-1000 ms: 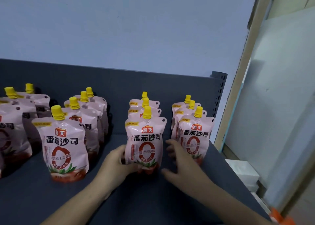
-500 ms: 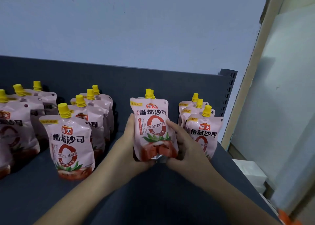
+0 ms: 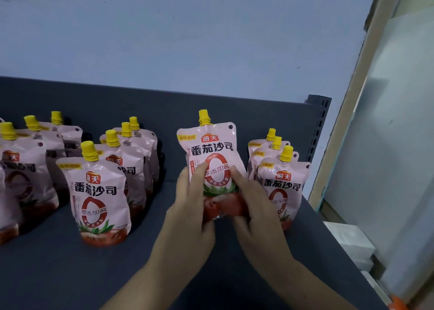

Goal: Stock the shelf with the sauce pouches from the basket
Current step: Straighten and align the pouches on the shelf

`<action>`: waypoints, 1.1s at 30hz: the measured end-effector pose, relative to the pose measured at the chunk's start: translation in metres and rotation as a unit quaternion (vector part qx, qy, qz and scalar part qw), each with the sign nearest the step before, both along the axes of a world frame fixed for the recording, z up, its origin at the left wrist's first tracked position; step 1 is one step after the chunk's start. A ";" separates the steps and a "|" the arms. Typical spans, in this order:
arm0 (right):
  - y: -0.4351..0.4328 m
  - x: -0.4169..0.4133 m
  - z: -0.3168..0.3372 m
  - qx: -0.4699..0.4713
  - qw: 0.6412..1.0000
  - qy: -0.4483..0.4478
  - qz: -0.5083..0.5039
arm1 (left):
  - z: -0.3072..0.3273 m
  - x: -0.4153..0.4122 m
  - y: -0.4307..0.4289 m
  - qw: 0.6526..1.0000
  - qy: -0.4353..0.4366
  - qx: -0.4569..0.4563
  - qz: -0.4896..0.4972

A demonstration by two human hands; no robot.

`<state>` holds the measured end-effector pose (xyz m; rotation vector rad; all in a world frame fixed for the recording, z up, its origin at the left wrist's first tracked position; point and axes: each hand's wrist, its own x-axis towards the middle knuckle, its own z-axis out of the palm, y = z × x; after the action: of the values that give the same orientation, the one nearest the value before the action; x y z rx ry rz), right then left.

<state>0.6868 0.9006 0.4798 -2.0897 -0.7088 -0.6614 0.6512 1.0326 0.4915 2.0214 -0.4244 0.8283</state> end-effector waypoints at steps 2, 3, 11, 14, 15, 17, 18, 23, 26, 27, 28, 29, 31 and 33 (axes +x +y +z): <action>-0.007 -0.002 0.006 -0.006 1.000 -0.004 0.027 | 0.002 0.006 0.009 0.995 0.039 -0.053 -0.069; -0.011 -0.003 0.009 -0.001 0.999 0.008 0.048 | -0.006 0.012 0.021 0.987 0.064 -0.092 -0.112; -0.027 -0.017 0.011 0.108 0.973 0.104 0.173 | 0.012 -0.003 0.022 0.876 0.199 -0.329 -0.292; -0.030 -0.015 0.008 0.156 0.966 0.092 0.182 | 0.024 0.002 0.006 0.834 0.225 -0.416 -0.283; -0.029 -0.014 0.007 0.165 0.965 0.084 0.184 | 0.023 0.003 0.005 0.838 0.245 -0.419 -0.250; -0.023 -0.015 0.006 0.139 0.969 0.067 0.192 | 0.030 0.004 0.004 0.803 0.302 -0.437 -0.270; -0.020 -0.015 0.007 0.117 0.970 0.074 0.201 | 0.032 0.008 0.005 0.808 0.309 -0.440 -0.239; -0.018 -0.006 0.018 0.166 0.901 0.281 0.285 | 0.031 0.026 0.028 0.843 0.309 -0.383 -0.216; -0.014 0.015 0.020 0.163 0.911 0.325 0.195 | 0.021 0.043 0.032 0.849 0.351 -0.330 -0.218; -0.010 0.023 0.017 0.123 0.931 0.307 0.154 | 0.015 0.049 0.033 0.851 0.363 -0.312 -0.217; -0.006 0.029 0.014 0.089 0.946 0.290 0.117 | 0.010 0.054 0.034 0.851 0.372 -0.301 -0.215; -0.003 0.035 0.011 0.074 0.954 0.276 0.089 | 0.005 0.060 0.035 0.853 0.376 -0.294 -0.211; 0.002 0.042 0.006 0.072 0.963 0.251 0.062 | -0.001 0.067 0.037 0.868 0.368 -0.266 -0.204; 0.007 0.048 0.004 0.087 0.969 0.227 0.045 | 0.000 0.070 0.038 0.890 0.353 -0.214 -0.192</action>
<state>0.7343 0.9078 0.4841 -1.9354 -0.4618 -0.1718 0.7213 1.0703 0.4915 1.5987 -0.1803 -0.0861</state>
